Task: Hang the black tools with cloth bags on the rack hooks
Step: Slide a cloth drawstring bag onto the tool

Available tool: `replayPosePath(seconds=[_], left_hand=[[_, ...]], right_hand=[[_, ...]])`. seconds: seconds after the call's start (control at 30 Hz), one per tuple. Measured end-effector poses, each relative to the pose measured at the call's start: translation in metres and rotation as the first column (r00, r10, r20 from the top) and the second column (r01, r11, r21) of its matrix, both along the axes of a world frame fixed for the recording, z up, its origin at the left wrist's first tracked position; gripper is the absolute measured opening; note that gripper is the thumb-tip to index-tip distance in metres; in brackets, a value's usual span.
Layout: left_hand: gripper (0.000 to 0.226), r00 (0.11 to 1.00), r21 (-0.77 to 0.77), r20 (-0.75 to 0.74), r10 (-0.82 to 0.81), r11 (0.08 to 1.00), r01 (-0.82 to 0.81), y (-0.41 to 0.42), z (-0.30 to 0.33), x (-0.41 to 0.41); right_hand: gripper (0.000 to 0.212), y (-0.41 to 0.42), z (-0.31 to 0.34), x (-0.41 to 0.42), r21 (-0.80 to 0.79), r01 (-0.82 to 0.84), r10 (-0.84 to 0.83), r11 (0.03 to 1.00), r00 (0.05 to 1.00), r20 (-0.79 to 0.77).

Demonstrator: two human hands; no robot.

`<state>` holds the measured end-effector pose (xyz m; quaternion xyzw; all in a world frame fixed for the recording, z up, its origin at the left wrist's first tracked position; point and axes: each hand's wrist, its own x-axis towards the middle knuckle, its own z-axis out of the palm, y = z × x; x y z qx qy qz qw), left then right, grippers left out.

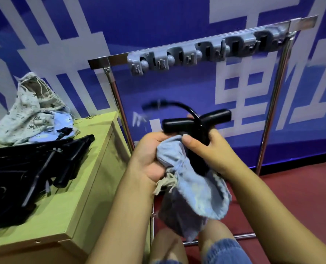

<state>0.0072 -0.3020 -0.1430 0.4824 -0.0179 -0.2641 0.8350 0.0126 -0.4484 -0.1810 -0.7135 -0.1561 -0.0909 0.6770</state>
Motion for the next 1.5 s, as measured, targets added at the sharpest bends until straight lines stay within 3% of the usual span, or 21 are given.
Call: replayPosePath(seconds=[0.07,0.13,0.17,0.23,0.33,0.4,0.5,0.63,0.83,0.97,1.03,1.1,1.2,1.27,1.33,1.5], left_hand=[[0.022,0.994,-0.082,-0.045,-0.099,0.992,0.095,0.004,-0.004,-0.003],[0.044,0.988,-0.153,-0.023,-0.154,0.977,0.149,0.006,-0.009,-0.005],[0.055,0.994,-0.114,0.039,-0.100,0.988,0.104,0.008,-0.014,-0.005],[0.049,0.962,0.075,0.258,0.095,0.990,-0.117,0.015,-0.026,-0.008],[0.037,0.868,0.371,0.495,0.040,0.894,-0.253,0.028,-0.041,-0.019],[0.022,0.857,0.450,0.516,0.004,0.850,-0.275,0.036,-0.051,-0.023],[0.004,0.839,0.428,0.530,0.124,0.815,-0.391,0.040,-0.055,-0.026],[0.011,0.811,0.388,0.549,0.202,0.798,-0.462,0.046,-0.052,-0.028],[0.005,0.810,0.374,0.549,0.205,0.807,-0.457,0.054,-0.051,-0.035],[0.016,0.815,0.360,0.526,0.241,0.805,-0.471,0.060,-0.049,-0.036],[0.014,0.813,0.320,0.508,0.285,0.814,-0.485,0.065,-0.047,-0.036],[0.009,0.831,0.186,0.438,0.342,0.870,-0.456,0.072,-0.043,-0.038],[0.028,0.904,-0.170,0.230,0.361,0.929,-0.328,0.086,-0.046,-0.035],[0.026,0.963,-0.381,0.163,0.213,0.914,-0.138,0.083,-0.047,-0.037],[0.046,0.913,-0.345,0.208,0.350,0.900,-0.266,0.082,-0.045,-0.037],[0.045,0.894,-0.381,0.320,0.312,0.907,-0.179,0.079,-0.042,-0.035]], right_hand=[[0.037,-0.002,-0.002,0.000,0.134,-0.060,0.070,0.989,0.995,-0.074],[0.034,-0.004,-0.001,0.000,0.279,-0.004,0.036,0.960,0.993,-0.112],[0.031,-0.006,0.000,0.000,0.323,0.065,-0.025,0.944,0.991,-0.128],[0.025,-0.010,0.004,0.001,0.358,0.202,-0.166,0.912,0.978,-0.128],[0.028,-0.018,0.013,0.004,0.335,0.337,-0.330,0.880,0.941,-0.078],[0.025,-0.023,0.016,0.005,0.318,0.381,-0.388,0.868,0.921,-0.045],[0.028,-0.027,0.014,0.006,0.229,0.396,-0.409,0.890,0.913,0.010],[0.020,-0.034,0.013,0.007,0.157,0.382,-0.390,0.911,0.921,0.019],[0.009,-0.036,0.014,0.005,0.234,0.312,-0.318,0.921,0.948,-0.013],[0.006,-0.039,0.012,0.006,0.268,0.299,-0.293,0.916,0.954,-0.060],[0.006,-0.043,0.013,0.006,0.264,0.300,-0.292,0.917,0.954,-0.068],[0.007,-0.048,0.014,0.007,0.256,0.308,-0.297,0.916,0.951,-0.082],[0.009,-0.053,0.015,0.006,0.209,0.298,-0.283,0.931,0.954,-0.100],[0.008,-0.048,0.015,0.005,0.182,0.261,-0.246,0.948,0.964,-0.097],[0.008,-0.040,0.017,0.004,0.167,0.213,-0.199,0.963,0.975,-0.098],[0.011,-0.028,0.025,0.002,0.152,0.118,-0.104,0.981,0.990,-0.100]])
